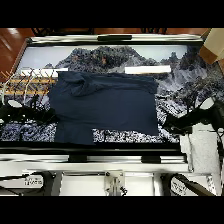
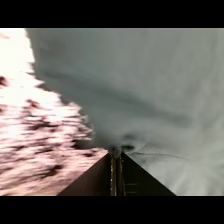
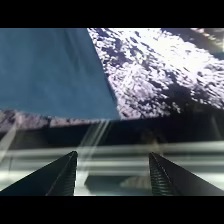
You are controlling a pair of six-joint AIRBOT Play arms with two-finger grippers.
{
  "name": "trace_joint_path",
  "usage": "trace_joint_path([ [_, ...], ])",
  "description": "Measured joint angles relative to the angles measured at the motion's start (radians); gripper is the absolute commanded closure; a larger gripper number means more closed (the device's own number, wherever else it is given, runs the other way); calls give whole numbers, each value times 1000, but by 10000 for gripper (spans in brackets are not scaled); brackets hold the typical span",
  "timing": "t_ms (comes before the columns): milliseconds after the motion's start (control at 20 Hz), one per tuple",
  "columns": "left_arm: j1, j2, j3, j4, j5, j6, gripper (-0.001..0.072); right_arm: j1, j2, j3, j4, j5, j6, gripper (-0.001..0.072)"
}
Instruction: Fold the shirts.
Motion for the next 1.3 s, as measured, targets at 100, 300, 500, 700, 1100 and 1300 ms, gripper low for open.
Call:
trace_joint_path([
  [100,-3,31,4,-19,-10,11,673,10,-19,-47,36,-77,7,137],
  [300,-3,87,10,-31,-20,22,673,52,-91,-87,141,-187,-19,137],
  [500,-3,122,40,-34,-30,26,673,144,-138,-93,233,-265,-24,342],
  [700,-3,134,118,-36,-48,27,675,187,-158,-64,268,-352,-20,640],
  [1100,-3,281,729,-38,-121,31,675,199,107,475,241,-315,-190,640],
  [1300,-3,430,1095,-40,-28,-10,675,198,309,858,95,-380,-229,640],
])
